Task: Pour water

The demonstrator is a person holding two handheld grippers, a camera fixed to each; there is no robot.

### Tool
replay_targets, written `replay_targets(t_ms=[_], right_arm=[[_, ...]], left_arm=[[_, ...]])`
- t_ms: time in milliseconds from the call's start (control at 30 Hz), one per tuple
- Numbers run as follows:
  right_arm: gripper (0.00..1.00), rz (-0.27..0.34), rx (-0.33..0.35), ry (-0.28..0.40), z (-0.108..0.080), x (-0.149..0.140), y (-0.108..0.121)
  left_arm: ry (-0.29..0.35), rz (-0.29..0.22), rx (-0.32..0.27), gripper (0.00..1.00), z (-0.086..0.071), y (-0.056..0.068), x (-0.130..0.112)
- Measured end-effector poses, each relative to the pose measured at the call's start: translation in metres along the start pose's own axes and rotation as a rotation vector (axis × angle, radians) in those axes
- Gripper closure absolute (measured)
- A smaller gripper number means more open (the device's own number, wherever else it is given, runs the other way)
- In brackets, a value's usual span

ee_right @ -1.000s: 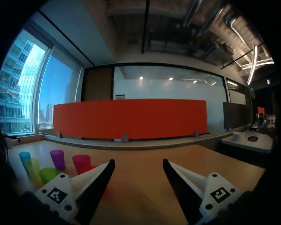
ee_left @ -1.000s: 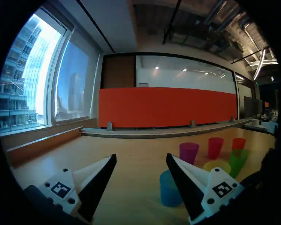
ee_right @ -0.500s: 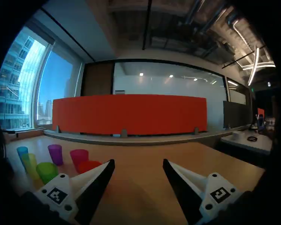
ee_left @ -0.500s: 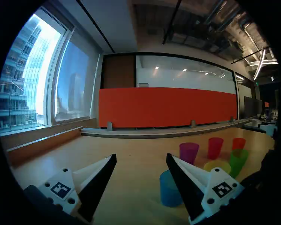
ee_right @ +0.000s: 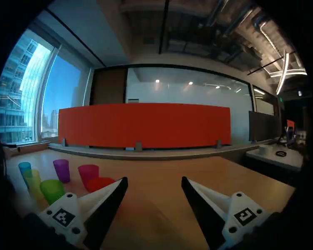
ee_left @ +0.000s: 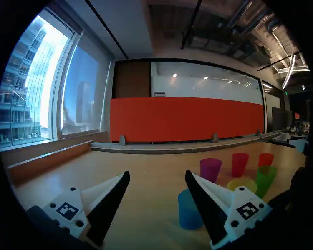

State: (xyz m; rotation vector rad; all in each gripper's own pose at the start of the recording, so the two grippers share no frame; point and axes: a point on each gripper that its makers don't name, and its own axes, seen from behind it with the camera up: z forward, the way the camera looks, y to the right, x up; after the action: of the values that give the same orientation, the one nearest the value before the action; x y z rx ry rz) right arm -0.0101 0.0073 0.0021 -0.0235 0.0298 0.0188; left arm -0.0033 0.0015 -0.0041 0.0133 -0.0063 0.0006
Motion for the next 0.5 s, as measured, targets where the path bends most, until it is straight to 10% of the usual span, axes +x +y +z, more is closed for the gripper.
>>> replay_targets(t_ms=[500], right_arm=[[0.01, 0.001, 0.002, -0.002, -0.0002, -0.0009, -0.0006]], left_arm=[[0.000, 0.000, 0.000, 0.01, -0.0003, -0.0003, 0.0004]])
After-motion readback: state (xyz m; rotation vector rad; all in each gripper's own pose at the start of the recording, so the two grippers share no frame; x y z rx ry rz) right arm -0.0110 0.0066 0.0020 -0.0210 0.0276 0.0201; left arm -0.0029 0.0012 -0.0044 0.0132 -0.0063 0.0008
